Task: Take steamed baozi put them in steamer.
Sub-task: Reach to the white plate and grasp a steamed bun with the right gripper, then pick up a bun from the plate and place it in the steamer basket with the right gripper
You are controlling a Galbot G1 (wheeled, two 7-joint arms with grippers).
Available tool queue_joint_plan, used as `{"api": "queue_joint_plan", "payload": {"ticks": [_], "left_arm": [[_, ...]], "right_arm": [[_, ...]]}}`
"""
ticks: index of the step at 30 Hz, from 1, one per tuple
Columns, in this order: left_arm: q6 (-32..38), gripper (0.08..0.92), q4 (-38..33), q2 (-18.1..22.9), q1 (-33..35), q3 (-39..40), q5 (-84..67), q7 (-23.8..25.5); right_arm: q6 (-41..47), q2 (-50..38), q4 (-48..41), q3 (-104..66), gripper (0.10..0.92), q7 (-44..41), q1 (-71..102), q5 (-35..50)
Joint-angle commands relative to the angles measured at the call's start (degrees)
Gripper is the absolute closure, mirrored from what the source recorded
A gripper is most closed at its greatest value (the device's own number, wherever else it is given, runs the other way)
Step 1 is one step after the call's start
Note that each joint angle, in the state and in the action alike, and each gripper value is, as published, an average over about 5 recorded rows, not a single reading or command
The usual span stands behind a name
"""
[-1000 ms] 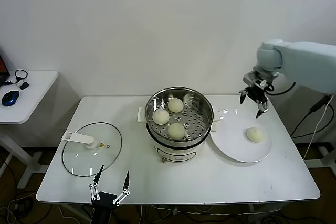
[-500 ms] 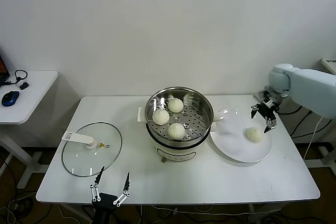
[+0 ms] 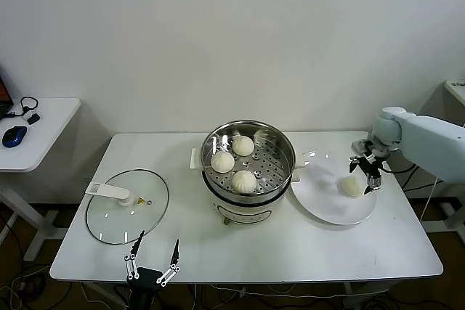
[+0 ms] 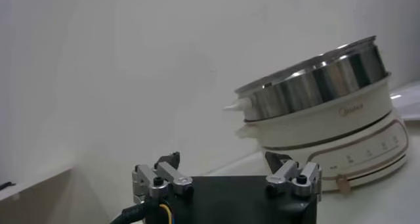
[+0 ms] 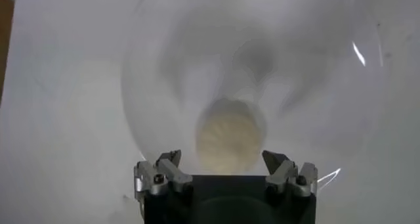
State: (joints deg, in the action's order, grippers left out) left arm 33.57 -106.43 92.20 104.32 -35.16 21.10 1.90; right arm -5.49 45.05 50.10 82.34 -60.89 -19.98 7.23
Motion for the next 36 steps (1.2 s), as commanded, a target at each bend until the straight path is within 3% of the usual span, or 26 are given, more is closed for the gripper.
{"api": "queue_joint_plan", "payload": {"ticks": [1, 14, 25, 31, 36], "left_arm": [[-0.09, 0.177, -0.12, 2.8, 0.02, -0.08, 0.03, 0.02], [-0.14, 0.177, -0.04, 2.8, -0.09, 0.13, 0.2, -0.07], [-0.22, 0.177, -0.37, 2.8, 0.0, 0.43, 0.46, -0.13], [-0.12, 0.177, -0.67, 2.8, 0.11, 0.54, 0.5, -0.17], [0.06, 0.177, -0.82, 2.8, 0.16, 0.61, 0.58, -0.18]], "right_arm": [[1.3, 0.01, -1.88, -5.53, 0.203, 1.77, 5.64, -1.72], [1.23, 0.6, -3.01, -7.19, 0.22, 2.27, 6.64, -3.09], [1.35, -0.14, -1.47, -5.54, 0.391, 2.19, 4.16, -2.1], [2.27, -1.72, 1.7, 1.63, 0.4, 1.86, -3.32, 2.86], [3.67, -2.57, 6.9, 12.36, 0.405, 1.43, -14.27, 12.41]]}}
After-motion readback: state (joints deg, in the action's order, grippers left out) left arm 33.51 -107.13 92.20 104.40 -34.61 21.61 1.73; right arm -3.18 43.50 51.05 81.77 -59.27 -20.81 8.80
